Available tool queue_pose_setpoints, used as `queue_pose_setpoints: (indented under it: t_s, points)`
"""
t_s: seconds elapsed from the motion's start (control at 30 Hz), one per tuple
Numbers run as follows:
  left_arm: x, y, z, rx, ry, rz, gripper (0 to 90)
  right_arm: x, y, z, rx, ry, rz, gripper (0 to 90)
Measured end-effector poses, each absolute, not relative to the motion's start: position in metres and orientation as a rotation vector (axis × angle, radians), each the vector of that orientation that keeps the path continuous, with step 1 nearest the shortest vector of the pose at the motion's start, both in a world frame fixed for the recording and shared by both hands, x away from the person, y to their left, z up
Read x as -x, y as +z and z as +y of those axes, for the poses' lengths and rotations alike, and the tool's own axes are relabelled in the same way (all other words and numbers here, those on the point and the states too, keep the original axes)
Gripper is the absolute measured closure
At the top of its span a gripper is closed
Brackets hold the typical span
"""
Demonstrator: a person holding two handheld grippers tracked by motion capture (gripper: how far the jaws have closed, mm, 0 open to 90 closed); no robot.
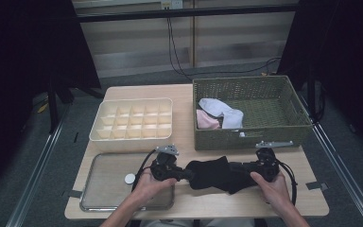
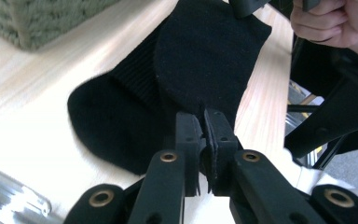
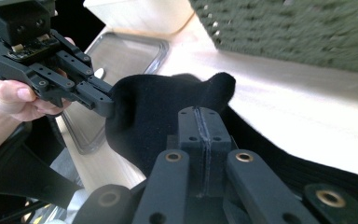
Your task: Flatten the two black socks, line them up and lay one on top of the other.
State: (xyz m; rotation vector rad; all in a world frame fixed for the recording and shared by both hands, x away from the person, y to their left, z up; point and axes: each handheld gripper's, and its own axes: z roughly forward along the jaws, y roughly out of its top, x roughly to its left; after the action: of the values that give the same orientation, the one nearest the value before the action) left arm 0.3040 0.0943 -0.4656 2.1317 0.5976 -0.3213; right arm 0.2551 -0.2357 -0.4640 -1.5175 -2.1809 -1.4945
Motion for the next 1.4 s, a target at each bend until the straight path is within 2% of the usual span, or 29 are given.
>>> queue_pose_setpoints:
  t_s: [0.3, 0.37, 0.57, 0.8, 1.07, 1.27, 1.4]
  points:
    - [-0.311, -0.451, 0.074, -2.09, -0.327, 0.572, 85.7, -0.245, -0.442, -0.264, 1.575, -1.587, -2.169, 88.9]
    - [-0.31, -0.449, 0.07, -2.09, -0.289, 0.563, 85.7, -0.243, -0.438, -0.271, 1.589, -1.607, -2.161, 88.9]
    - [-0.313, -0.445, 0.065, -2.04, -0.311, 0.581, 85.8, -0.242, -0.43, -0.284, 1.626, -1.649, -2.152, 88.9]
    - [-0.313, -0.435, 0.06, -2.024, -0.314, 0.545, 85.8, -0.235, -0.406, -0.293, 1.619, -1.711, -2.178, 88.9]
    - [-0.328, -0.462, 0.077, -2.038, -0.32, 0.658, 85.8, -0.248, -0.439, -0.269, 1.601, -1.587, -2.19, 88.5]
    - [-0.332, -0.457, 0.096, -2.02, -0.288, 0.694, 85.7, -0.258, -0.454, -0.249, 1.57, -1.511, -2.202, 86.8]
    - [-0.333, -0.458, 0.106, -2.015, -0.291, 0.719, 85.7, -0.261, -0.462, -0.24, 1.571, -1.463, -2.22, 80.9]
